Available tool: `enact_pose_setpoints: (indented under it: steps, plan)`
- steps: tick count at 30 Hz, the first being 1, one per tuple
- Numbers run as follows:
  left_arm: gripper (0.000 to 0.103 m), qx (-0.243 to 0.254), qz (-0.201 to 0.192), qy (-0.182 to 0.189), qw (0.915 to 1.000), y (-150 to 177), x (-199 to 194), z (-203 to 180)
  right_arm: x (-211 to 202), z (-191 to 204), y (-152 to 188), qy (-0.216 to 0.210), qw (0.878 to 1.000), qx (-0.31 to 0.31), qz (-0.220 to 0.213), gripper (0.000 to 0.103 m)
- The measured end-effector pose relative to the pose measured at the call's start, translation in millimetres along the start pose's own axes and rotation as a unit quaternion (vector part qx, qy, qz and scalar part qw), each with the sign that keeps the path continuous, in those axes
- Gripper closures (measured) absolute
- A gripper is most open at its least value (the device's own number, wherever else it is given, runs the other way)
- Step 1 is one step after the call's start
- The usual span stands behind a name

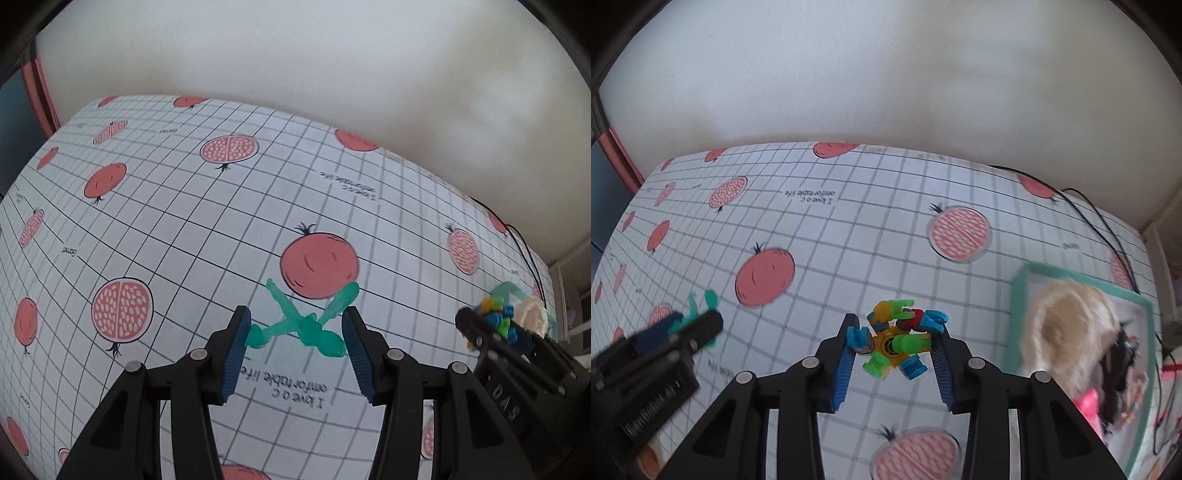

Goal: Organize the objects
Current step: 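Lift and carry the green figure and block toy over the tray with both tools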

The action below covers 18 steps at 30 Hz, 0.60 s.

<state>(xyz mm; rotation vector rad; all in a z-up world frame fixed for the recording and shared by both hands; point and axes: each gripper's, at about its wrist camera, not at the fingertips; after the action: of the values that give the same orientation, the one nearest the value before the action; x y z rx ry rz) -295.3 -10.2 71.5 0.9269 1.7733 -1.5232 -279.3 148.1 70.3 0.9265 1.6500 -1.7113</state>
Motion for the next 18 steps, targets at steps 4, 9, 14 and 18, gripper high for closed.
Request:
enact_pose_setpoints:
  steps: [4,9,14,18]
  plan:
    - [0.05,0.016,-0.007,-0.002,0.9998,5,-21,-13,-17,-17,17,-0.016,1.0,0.027,0.005,0.063]
    - [0.05,0.027,-0.011,0.01,0.9995,13,-49,-26,-38,-43,41,-0.026,0.997,0.069,0.014,0.063]
    - [0.05,0.052,-0.022,0.009,0.9983,22,-76,-41,-61,-59,60,-0.019,0.997,0.076,0.016,0.063]
    - [0.05,0.072,-0.036,0.006,0.9967,30,-98,-51,-83,-73,72,-0.009,0.997,0.077,0.014,0.063]
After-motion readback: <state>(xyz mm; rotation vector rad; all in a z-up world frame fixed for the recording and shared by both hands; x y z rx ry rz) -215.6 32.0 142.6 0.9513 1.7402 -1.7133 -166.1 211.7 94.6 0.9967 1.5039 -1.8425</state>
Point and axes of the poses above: each gripper's, at about its wrist camera, not at the fingertips, and x roughly the way its jaws point, z to its left, y to its underside, and after that the axes turned 8 degrees about -z, right-handed
